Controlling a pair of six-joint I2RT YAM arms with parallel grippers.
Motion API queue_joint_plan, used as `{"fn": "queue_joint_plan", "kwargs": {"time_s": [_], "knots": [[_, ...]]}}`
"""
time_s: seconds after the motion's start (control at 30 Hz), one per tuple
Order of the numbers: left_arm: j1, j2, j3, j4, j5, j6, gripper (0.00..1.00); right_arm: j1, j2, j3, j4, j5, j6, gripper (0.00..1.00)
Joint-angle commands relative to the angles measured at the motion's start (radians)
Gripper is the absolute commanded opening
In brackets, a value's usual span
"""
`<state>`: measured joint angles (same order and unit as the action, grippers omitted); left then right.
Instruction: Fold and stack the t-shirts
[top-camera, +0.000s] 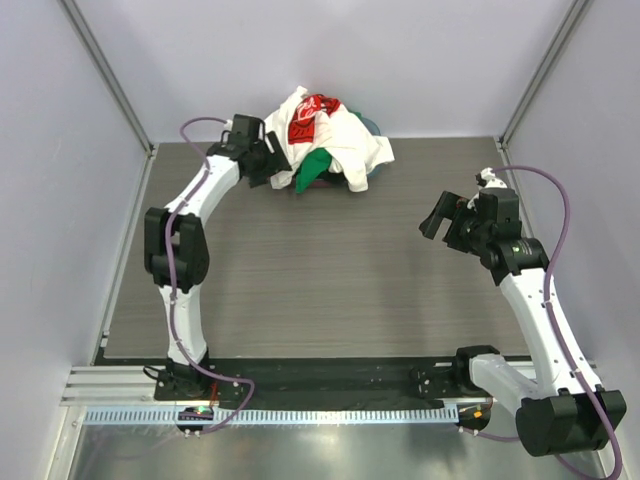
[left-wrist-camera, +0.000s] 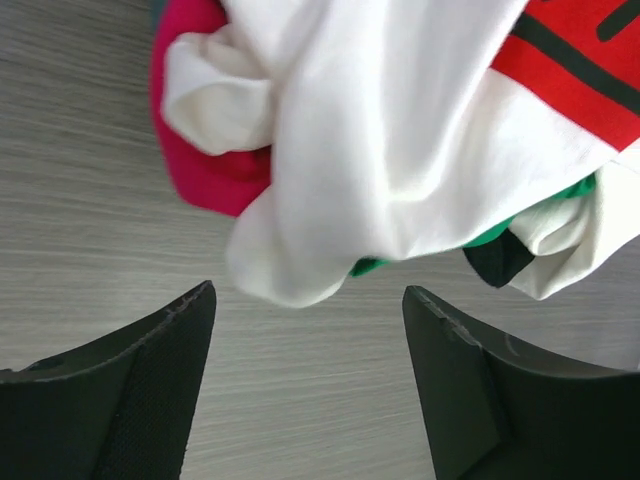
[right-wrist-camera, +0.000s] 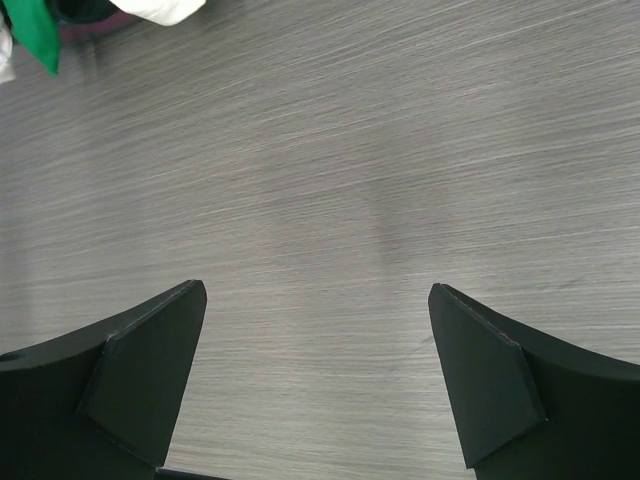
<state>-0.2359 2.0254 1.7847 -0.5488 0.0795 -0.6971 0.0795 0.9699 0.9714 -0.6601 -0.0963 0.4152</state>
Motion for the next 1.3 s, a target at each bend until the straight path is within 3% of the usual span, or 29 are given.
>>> {"fn": "queue_joint_plan", "kwargs": {"time_s": [0.0, 0.1, 0.17, 0.2, 0.3, 0.5, 0.53, 0.67, 0.83, 0.93, 0.97, 1.03, 1.07, 1.1, 1.13, 1.2, 1.27], "knots": [[-0.016, 0.076, 0.120, -0.025, -0.046, -0.025, 0.75, 0.005, 0.000, 0.052, -0.006, 0.027, -0.049, 1.00], [-0.032, 0.139, 0.203, -0.037, -0.043, -0.031, 0.68, 0.006, 0.000, 0.050, -0.006, 0.030, -0.049, 1.00], [-0.039, 0.168, 0.273, -0.060, -0.049, -0.031, 0.56, 0.005, 0.001, 0.049, -0.006, 0.029, -0.049, 1.00], [-0.043, 0.194, 0.297, -0.086, -0.049, -0.030, 0.30, 0.005, -0.002, 0.047, -0.006, 0.033, -0.049, 1.00], [-0.046, 0.214, 0.392, -0.132, -0.047, -0.031, 0.00, 0.006, -0.005, 0.049, -0.006, 0.040, -0.052, 1.00], [-0.063, 0.105, 0.588, -0.281, -0.070, -0.005, 0.00, 0.005, -0.019, 0.049, -0.006, 0.047, -0.056, 1.00], [-0.063, 0.086, 0.684, -0.333, -0.073, -0.002, 0.00, 0.005, -0.017, 0.055, -0.007, 0.052, -0.053, 1.00], [-0.060, -0.089, 0.814, -0.382, -0.072, 0.019, 0.00, 0.005, -0.020, 0.092, -0.021, 0.056, -0.021, 1.00], [-0.054, -0.388, 0.658, -0.382, -0.073, 0.012, 0.00, 0.005, -0.092, 0.142, -0.027, 0.043, 0.056, 1.00], [-0.056, -0.609, 0.422, -0.390, -0.073, -0.005, 0.00, 0.006, -0.150, 0.132, -0.030, 0.064, 0.095, 1.00], [-0.056, -0.663, 0.278, -0.390, -0.070, -0.013, 0.00, 0.006, -0.164, 0.127, -0.032, 0.067, 0.103, 1.00], [-0.054, -0.825, 0.107, -0.393, -0.064, -0.031, 0.12, 0.005, -0.197, 0.107, -0.033, 0.061, 0.117, 1.00], [-0.055, -0.881, 0.031, -0.399, -0.038, -0.036, 0.28, 0.006, -0.200, 0.101, -0.036, 0.060, 0.122, 1.00], [-0.054, -0.974, -0.149, -0.407, -0.023, -0.042, 0.74, 0.005, -0.206, 0.093, -0.048, 0.058, 0.128, 1.00], [-0.054, -1.028, -0.228, -0.413, -0.012, -0.048, 1.00, 0.005, -0.211, 0.092, -0.055, 0.055, 0.129, 1.00], [-0.054, -1.109, -0.447, -0.442, -0.012, -0.061, 1.00, 0.006, -0.227, 0.076, -0.064, 0.049, 0.135, 1.00], [-0.055, -1.224, -0.552, -0.471, -0.032, -0.082, 1.00, 0.005, -0.231, 0.067, -0.070, 0.020, 0.145, 1.00]]}}
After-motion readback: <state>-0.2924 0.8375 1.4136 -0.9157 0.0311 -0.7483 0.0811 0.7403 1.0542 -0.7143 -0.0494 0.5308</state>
